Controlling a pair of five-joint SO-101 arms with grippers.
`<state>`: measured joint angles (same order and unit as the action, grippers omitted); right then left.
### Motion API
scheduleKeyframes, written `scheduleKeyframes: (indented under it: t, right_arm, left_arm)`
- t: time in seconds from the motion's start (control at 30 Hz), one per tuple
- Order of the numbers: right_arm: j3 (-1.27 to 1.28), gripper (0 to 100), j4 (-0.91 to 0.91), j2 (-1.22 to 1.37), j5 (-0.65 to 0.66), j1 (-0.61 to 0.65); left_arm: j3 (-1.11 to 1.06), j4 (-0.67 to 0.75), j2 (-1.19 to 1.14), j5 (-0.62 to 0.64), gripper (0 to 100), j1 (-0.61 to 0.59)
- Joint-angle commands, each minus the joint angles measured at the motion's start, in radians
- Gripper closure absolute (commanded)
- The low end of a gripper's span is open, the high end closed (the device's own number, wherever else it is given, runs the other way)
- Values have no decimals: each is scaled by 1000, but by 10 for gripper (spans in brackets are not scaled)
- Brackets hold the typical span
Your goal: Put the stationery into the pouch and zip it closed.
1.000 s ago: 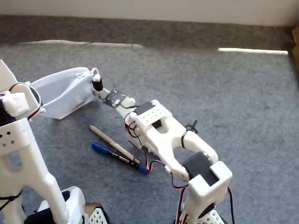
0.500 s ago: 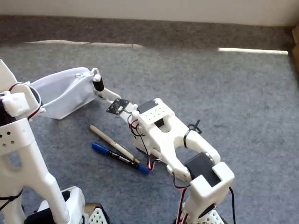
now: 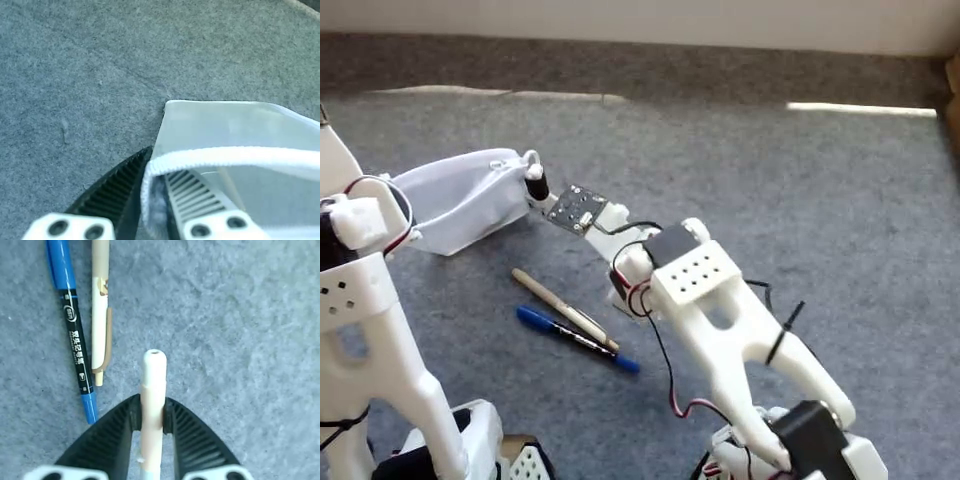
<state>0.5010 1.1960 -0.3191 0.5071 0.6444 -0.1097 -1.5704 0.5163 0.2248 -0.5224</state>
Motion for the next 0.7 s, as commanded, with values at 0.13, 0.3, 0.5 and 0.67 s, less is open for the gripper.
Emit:
scheduleKeyframes:
  t: [0.13, 0.3, 0.5, 0.67]
  right_arm:
    - [-5, 995, -87, -240, -209, -15]
    - [2, 995, -180, -329, -276, -12]
    - [2, 995, -286, -403, -450, -10]
    - [2, 995, -409, -455, -595, -10]
  left_arm:
    - [-2, 9, 18, 6, 993, 93]
    - [-2, 9, 18, 6, 993, 107]
    - [-2, 8, 15, 6, 994, 137]
    - [-4, 8, 13, 6, 994, 137]
